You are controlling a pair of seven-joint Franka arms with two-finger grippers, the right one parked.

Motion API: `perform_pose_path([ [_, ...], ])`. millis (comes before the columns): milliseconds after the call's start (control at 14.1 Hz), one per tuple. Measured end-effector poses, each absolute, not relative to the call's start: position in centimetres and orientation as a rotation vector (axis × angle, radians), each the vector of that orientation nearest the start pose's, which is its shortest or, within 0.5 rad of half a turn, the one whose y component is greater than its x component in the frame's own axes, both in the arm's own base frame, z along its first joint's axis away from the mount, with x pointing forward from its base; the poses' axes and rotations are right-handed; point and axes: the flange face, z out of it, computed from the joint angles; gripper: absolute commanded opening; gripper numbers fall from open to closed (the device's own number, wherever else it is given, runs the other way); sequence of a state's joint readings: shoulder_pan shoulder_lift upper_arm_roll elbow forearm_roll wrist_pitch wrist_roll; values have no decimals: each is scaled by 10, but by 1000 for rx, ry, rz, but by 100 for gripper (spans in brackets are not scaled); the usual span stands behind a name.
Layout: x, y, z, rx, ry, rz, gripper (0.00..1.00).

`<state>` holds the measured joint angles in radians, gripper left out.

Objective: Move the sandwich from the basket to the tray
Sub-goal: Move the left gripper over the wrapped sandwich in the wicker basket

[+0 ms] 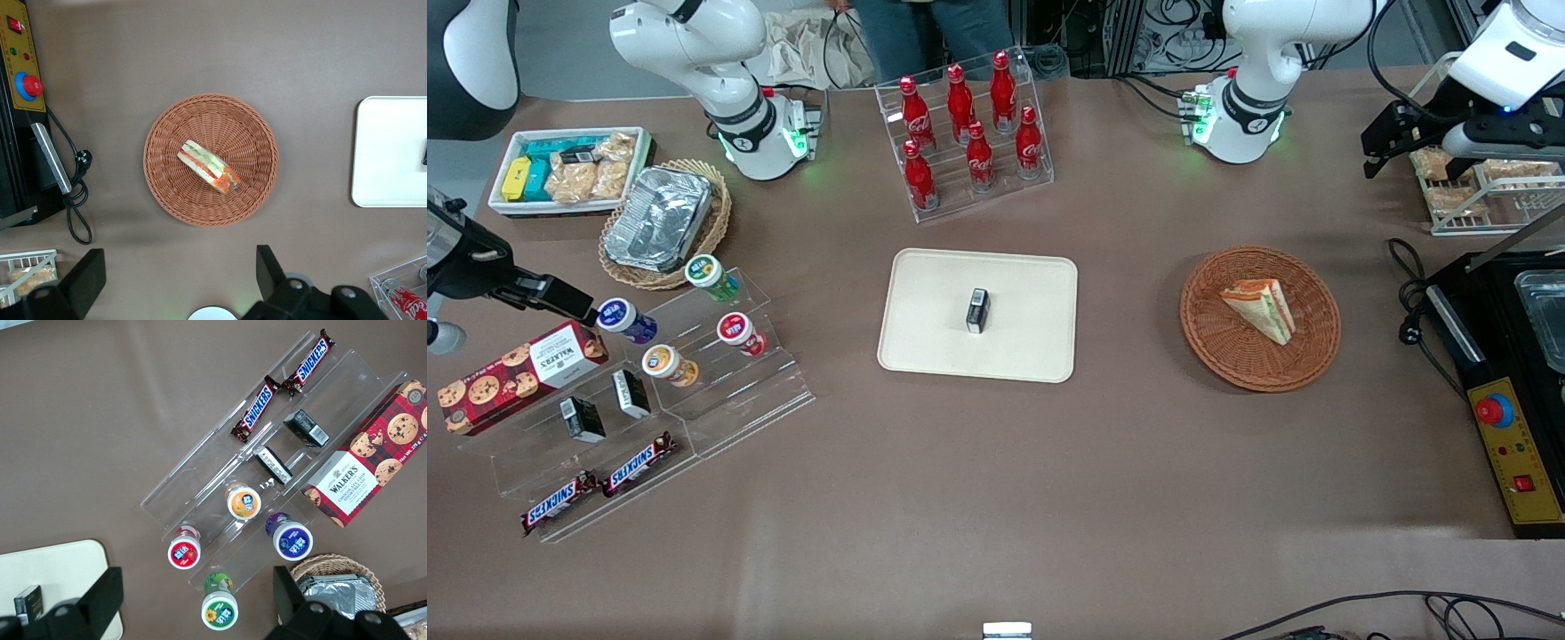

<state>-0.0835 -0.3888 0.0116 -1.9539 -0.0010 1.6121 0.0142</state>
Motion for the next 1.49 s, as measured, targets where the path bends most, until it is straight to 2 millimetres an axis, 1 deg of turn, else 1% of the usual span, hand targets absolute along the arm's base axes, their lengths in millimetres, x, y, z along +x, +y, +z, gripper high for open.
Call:
perform_pose_path([
  [284, 430, -30, 637, -3145, 135, -39, 100],
  [640, 429, -30, 636, -3145, 129, -35, 100],
  [782, 429, -29, 636, -3148, 73, -33, 100],
  [924, 429, -29, 636, -3149, -53, -32, 100],
  [1208, 432, -29, 632, -3128, -375, -15, 100],
  [1350, 437, -30, 625, -3093, -578, 7, 100],
  [1492, 445, -32, 615, -3058, -727, 21, 100],
])
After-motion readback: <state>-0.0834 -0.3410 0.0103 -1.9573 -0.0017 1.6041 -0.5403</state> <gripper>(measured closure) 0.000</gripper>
